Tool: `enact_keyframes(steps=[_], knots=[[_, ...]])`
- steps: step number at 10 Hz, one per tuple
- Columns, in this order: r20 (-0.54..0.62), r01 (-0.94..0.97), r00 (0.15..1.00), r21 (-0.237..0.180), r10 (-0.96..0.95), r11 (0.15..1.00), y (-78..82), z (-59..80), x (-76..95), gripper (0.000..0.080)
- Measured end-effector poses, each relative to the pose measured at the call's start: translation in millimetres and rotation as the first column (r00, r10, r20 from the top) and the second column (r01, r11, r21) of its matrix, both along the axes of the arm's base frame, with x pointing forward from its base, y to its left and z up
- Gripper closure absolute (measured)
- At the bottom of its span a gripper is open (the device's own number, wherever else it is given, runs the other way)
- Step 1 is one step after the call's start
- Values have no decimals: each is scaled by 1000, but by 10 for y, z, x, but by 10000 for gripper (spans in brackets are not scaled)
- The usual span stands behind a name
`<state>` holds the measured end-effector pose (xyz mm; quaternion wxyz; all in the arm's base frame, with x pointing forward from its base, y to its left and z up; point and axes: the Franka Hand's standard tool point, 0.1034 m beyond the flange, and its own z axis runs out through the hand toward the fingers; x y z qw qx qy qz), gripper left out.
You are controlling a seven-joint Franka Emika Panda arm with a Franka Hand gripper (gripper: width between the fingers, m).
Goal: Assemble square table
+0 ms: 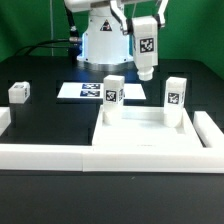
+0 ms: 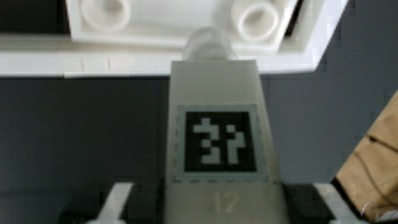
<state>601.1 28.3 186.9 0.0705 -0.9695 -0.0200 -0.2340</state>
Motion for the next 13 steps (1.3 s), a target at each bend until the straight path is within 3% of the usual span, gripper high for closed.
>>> enact_keyframes(steps=[1, 2, 5, 6, 7, 9, 13], knots=[[46, -16, 999, -72, 19, 997, -190, -57, -63, 508], [32, 4, 1000, -57, -2, 998, -189, -82, -82, 508], [45, 9, 999, -72, -6, 997, -194, -96, -70, 508], [93, 35, 995, -106, -25, 994, -122, -191, -45, 508], [92, 43, 995, -99, -34, 994, 42, -351, -16, 508], [96, 46, 995, -98, -36, 994, 150, -588, 115, 508], [84, 72, 994, -45, -68, 996, 442, -651, 130, 508]])
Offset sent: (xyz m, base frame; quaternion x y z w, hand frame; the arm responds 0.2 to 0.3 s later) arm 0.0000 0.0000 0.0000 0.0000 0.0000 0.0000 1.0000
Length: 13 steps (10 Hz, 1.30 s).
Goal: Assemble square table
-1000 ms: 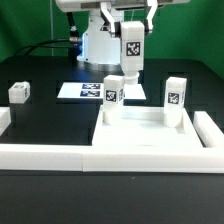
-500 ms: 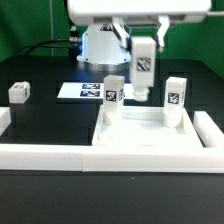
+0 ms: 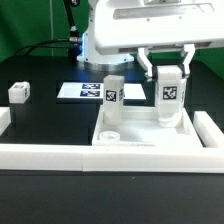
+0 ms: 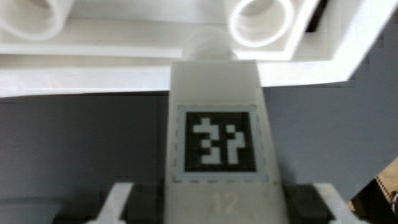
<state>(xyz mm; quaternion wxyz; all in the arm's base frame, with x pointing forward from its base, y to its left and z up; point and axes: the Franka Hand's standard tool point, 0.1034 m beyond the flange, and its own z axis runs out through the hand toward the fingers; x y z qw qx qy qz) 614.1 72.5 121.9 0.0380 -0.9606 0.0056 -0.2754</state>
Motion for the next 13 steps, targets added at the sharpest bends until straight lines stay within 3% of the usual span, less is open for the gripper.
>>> enact_keyframes(steps=[2, 7, 9, 13], knots=[[-17, 18, 1000, 38, -17, 999, 178, 44, -28, 508], [-22, 28, 999, 36, -27, 999, 131, -9, -39, 508], [10, 21, 1000, -3, -21, 1000, 192, -140, -78, 508], [14, 27, 1000, -19, -27, 999, 149, -215, -48, 508]])
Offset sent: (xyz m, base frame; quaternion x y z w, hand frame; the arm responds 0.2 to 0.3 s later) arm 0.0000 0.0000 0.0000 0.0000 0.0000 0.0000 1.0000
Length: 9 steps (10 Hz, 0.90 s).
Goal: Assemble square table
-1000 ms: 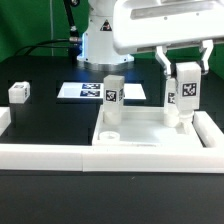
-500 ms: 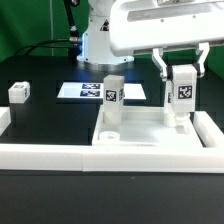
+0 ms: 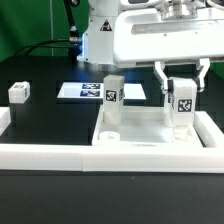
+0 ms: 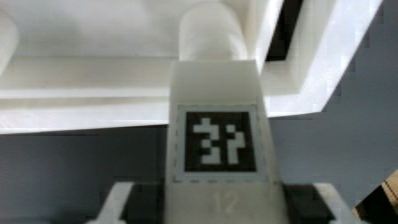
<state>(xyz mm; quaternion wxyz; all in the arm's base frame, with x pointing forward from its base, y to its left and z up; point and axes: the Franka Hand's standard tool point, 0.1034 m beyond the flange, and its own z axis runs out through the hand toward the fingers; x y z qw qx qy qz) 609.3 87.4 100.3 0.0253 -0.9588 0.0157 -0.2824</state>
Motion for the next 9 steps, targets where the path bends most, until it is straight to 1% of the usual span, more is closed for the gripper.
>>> enact_keyframes(steps=[3, 5, 7, 9], knots=[[0, 6, 1000, 8, -6, 1000, 31, -3, 4, 508], [14, 10, 1000, 7, -10, 1000, 49, -11, 60, 508], [9, 13, 1000, 0, -13, 1000, 9, -88, 50, 508], [-5, 13, 1000, 1, -13, 1000, 33, -177, 16, 508]])
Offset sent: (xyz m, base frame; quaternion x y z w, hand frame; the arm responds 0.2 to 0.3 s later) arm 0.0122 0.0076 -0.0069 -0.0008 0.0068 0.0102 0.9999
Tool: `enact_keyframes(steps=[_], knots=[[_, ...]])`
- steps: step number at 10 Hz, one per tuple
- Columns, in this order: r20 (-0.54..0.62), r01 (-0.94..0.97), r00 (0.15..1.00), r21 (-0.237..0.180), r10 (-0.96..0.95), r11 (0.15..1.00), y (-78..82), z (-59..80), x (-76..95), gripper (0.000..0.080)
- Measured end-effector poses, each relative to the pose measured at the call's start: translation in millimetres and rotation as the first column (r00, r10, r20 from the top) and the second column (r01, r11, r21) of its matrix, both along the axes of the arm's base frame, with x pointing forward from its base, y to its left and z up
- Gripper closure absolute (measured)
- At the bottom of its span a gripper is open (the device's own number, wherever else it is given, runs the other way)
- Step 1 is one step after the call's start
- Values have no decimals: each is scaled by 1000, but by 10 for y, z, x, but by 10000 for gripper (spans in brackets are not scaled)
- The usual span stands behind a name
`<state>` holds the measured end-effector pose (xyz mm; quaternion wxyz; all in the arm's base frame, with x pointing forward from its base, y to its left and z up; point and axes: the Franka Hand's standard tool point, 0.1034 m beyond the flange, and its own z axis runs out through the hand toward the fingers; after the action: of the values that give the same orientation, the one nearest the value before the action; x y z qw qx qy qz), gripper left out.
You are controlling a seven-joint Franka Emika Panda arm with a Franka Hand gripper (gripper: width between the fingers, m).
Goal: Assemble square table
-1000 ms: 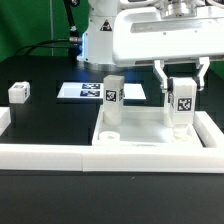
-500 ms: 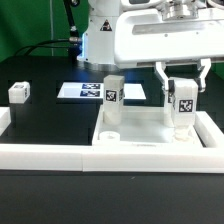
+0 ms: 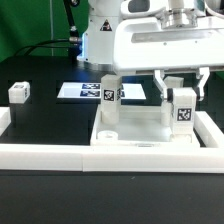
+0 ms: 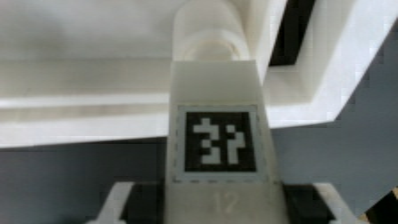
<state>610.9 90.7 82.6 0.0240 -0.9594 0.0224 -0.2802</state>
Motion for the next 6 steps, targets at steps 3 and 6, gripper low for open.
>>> enact_keyframes(steps=[3, 6], knots=[[42, 13, 999, -12, -13, 1000, 42, -21, -2, 508], [26, 10, 1000, -4, -10, 1000, 47, -23, -2, 508]])
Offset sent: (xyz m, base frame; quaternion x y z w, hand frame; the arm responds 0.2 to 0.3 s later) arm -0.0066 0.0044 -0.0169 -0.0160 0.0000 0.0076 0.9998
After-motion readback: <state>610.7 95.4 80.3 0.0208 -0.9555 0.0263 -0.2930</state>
